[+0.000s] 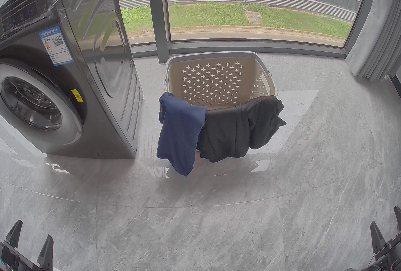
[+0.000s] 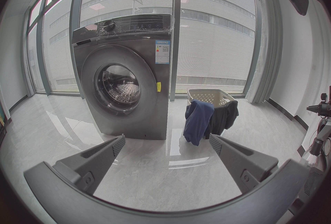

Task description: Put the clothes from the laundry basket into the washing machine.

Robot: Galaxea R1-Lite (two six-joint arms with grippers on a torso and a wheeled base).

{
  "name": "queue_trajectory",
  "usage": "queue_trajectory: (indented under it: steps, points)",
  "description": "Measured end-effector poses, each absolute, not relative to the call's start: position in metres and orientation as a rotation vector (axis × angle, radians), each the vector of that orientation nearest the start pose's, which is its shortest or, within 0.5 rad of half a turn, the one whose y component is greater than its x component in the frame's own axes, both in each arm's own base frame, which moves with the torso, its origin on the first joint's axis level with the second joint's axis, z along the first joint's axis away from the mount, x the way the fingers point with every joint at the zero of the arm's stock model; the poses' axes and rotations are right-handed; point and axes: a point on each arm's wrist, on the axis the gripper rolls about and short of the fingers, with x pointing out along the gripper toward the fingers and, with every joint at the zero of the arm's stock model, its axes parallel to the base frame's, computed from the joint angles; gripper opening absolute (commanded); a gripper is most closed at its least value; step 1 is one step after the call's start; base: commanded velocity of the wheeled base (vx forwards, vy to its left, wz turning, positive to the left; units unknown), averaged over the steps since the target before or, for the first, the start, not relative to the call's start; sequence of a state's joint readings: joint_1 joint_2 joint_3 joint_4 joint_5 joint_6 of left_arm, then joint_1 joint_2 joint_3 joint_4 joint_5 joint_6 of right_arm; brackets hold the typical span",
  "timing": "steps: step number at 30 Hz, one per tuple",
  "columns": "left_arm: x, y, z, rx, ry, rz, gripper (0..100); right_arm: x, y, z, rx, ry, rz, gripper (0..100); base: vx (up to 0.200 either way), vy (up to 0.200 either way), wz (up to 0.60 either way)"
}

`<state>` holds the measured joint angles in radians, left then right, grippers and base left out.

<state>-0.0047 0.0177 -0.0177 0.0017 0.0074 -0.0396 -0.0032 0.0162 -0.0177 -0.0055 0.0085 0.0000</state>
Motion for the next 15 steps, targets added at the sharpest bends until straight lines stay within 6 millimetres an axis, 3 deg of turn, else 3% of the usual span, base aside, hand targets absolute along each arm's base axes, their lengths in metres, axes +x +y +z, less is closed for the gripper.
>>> queue_trajectory:
  steps: [7, 15]
  points:
    - [-0.0228, 0.0003, 0.0806, -0.040, 0.001, 0.003, 100, -0.0229, 0.0002, 0.0813, 0.000, -0.007, 0.005, 100, 0.200, 0.000, 0.00]
    - [-0.0227, 0.0002, 0.0807, -0.040, 0.002, 0.003, 100, -0.0229, 0.0002, 0.0813, 0.000, -0.007, 0.006, 100, 0.000, 0.000, 0.00]
